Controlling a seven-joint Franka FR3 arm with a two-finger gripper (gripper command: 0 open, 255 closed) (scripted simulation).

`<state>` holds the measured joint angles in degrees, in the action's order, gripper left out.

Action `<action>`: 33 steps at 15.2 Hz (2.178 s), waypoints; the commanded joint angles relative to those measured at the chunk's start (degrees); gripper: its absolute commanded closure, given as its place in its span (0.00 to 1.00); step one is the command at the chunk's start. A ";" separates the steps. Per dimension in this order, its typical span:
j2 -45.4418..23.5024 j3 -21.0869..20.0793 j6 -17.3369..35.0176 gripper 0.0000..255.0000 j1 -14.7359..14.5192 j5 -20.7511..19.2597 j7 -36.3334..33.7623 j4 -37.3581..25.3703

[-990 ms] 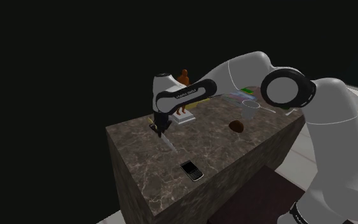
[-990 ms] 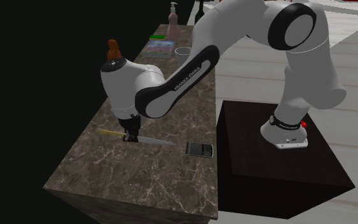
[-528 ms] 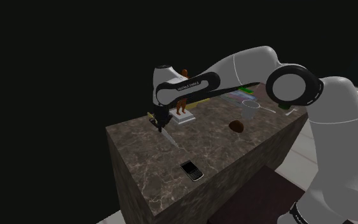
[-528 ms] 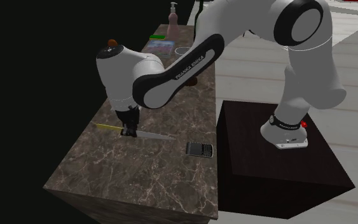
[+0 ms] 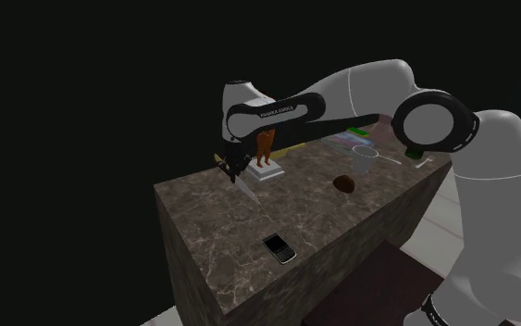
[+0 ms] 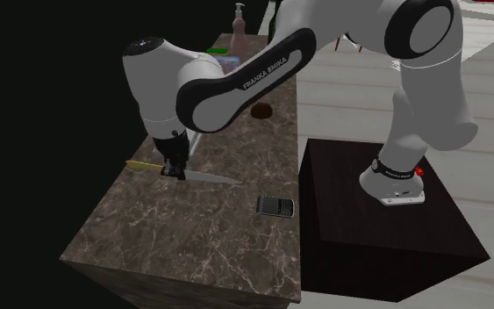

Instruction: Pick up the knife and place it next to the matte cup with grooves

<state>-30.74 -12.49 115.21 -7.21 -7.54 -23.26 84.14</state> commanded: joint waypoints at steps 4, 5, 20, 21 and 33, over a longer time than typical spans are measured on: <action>1.16 -0.18 -3.21 1.00 0.01 0.32 0.23 -2.05; 1.33 -0.20 -3.88 1.00 0.00 0.38 0.27 -2.56; 6.72 0.06 -9.51 1.00 2.86 1.87 3.91 -2.99; 8.02 0.28 -8.84 1.00 3.86 2.23 5.04 -1.08; 18.76 4.61 -4.09 1.00 14.41 5.66 19.93 13.94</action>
<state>-13.04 -8.36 110.83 6.29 -2.17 -4.78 96.75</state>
